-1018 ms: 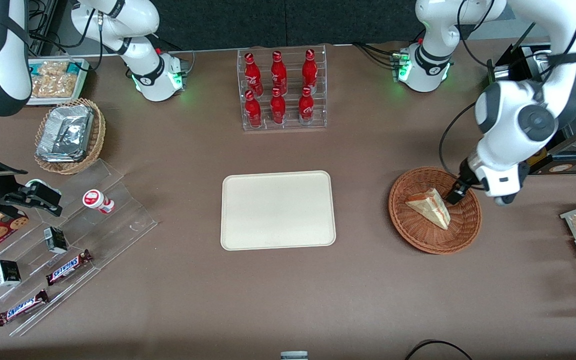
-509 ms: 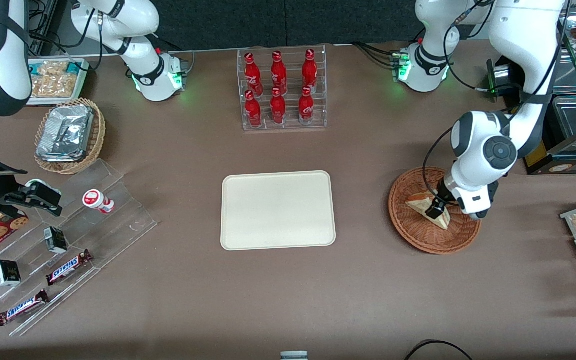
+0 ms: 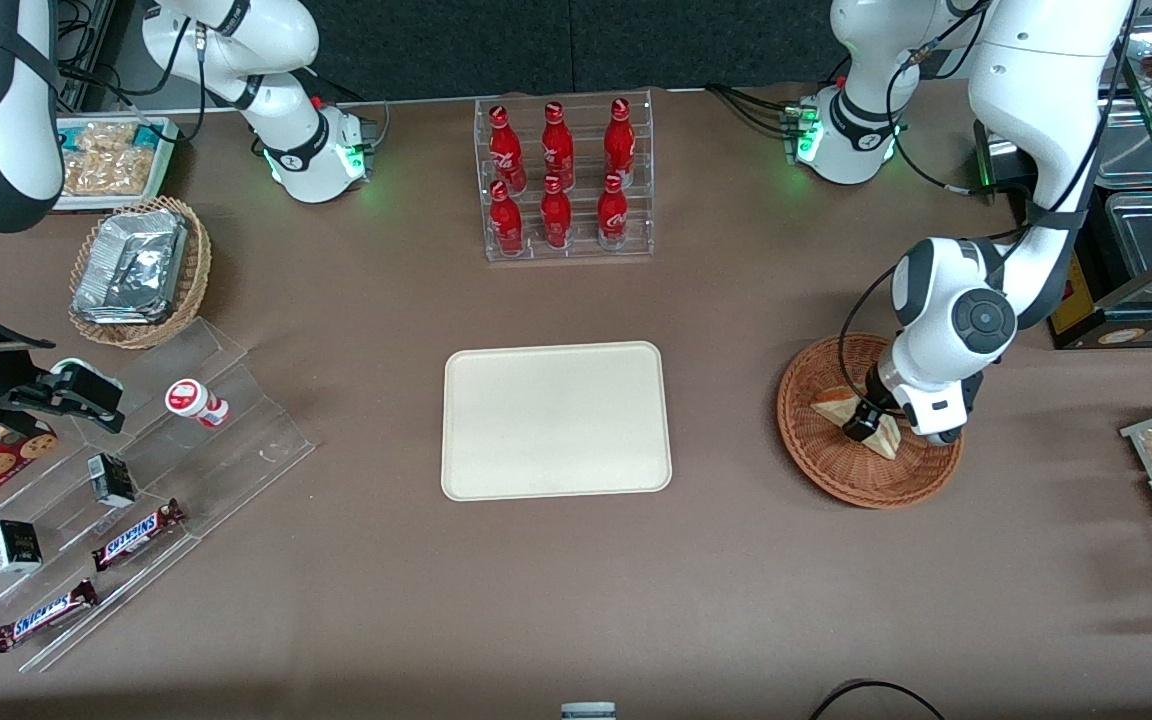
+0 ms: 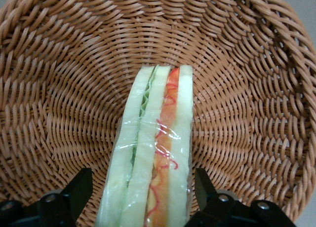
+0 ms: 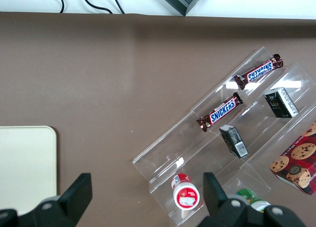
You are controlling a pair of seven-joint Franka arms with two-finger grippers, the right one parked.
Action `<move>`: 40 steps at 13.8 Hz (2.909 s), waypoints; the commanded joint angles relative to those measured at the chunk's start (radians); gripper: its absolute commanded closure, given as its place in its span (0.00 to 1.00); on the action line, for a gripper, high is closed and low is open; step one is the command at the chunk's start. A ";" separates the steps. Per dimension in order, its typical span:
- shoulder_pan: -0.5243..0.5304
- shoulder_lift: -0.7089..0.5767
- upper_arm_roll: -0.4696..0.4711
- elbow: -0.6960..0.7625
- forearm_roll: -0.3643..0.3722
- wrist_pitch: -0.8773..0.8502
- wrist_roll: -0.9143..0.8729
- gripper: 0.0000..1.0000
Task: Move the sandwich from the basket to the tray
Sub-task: 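Lower the left gripper around the wrapped sandwich and close it, then lift the sandwich and carry it with the left gripper to the tray, then lower the sandwich onto the cream tray and open the left gripper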
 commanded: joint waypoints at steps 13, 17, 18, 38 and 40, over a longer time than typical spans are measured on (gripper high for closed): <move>-0.231 -0.183 0.003 0.279 0.020 -0.367 0.306 0.87; -0.443 -0.134 0.003 0.413 0.135 -0.391 0.320 0.87; -0.481 -0.107 0.003 0.448 0.134 -0.404 0.314 0.87; -0.681 0.559 -0.002 0.938 0.081 -0.198 0.082 0.72; -0.686 0.579 -0.002 0.938 0.083 -0.184 0.073 0.69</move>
